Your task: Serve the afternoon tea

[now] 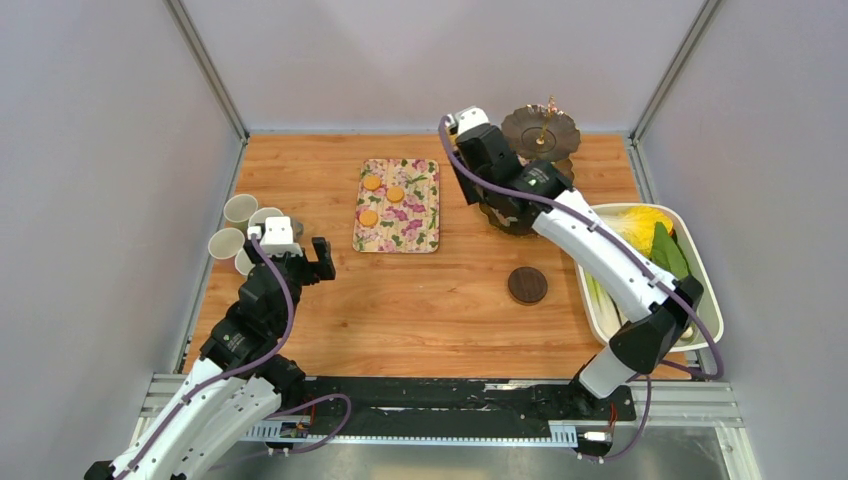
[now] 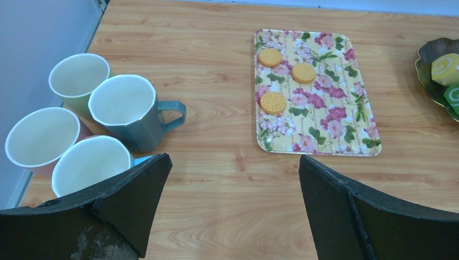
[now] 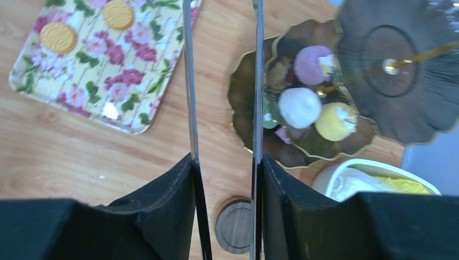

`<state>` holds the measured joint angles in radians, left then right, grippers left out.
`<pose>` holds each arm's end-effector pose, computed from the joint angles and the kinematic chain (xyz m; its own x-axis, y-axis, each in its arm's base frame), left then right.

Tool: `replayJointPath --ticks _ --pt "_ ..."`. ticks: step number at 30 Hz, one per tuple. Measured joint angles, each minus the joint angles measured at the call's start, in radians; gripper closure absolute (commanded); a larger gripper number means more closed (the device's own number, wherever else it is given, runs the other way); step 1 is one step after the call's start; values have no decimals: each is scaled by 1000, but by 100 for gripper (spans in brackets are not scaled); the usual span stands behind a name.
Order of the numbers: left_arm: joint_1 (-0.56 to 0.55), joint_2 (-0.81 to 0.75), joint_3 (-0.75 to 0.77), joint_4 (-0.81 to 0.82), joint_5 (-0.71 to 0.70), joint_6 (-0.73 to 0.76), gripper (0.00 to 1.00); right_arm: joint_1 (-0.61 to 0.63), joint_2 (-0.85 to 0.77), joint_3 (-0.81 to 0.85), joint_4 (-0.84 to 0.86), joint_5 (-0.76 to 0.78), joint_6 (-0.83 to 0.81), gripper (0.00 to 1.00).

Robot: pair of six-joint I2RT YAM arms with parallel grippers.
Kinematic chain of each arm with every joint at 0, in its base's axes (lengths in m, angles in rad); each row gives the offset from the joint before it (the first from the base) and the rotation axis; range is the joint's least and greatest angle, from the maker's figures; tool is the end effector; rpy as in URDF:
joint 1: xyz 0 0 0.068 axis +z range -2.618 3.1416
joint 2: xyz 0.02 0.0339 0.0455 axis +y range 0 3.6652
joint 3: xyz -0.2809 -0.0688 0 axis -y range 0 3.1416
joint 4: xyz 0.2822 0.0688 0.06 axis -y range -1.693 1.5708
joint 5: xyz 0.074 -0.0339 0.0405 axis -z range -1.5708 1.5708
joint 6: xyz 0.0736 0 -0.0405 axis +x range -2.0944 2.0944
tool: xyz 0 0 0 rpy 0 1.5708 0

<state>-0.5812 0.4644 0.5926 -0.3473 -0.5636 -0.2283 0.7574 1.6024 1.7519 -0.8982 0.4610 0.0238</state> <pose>0.1670 -0.0627 0.3053 -0.1834 -0.1085 -0.9770 -0.0136 0.9941 -0.1078 0.3142 0.2520 0.4004 -0.5035 -0.4467 -0.7396 -0.3666 0.8855 -0.2853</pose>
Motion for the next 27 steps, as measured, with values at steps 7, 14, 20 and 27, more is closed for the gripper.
replayJointPath --ticks 7,14,20,27 --pt "0 0 0 0 0 0 0 -126 -50 15 -24 23 0 57" --pt "0 0 0 0 0 0 0 -252 -53 14 -35 28 0 57" --pt "0 -2 0 0 -1 0 0 -315 -53 10 -22 27 0 57" --pt "0 -6 0 0 -6 0 0 -336 -33 -18 7 14 0 54"
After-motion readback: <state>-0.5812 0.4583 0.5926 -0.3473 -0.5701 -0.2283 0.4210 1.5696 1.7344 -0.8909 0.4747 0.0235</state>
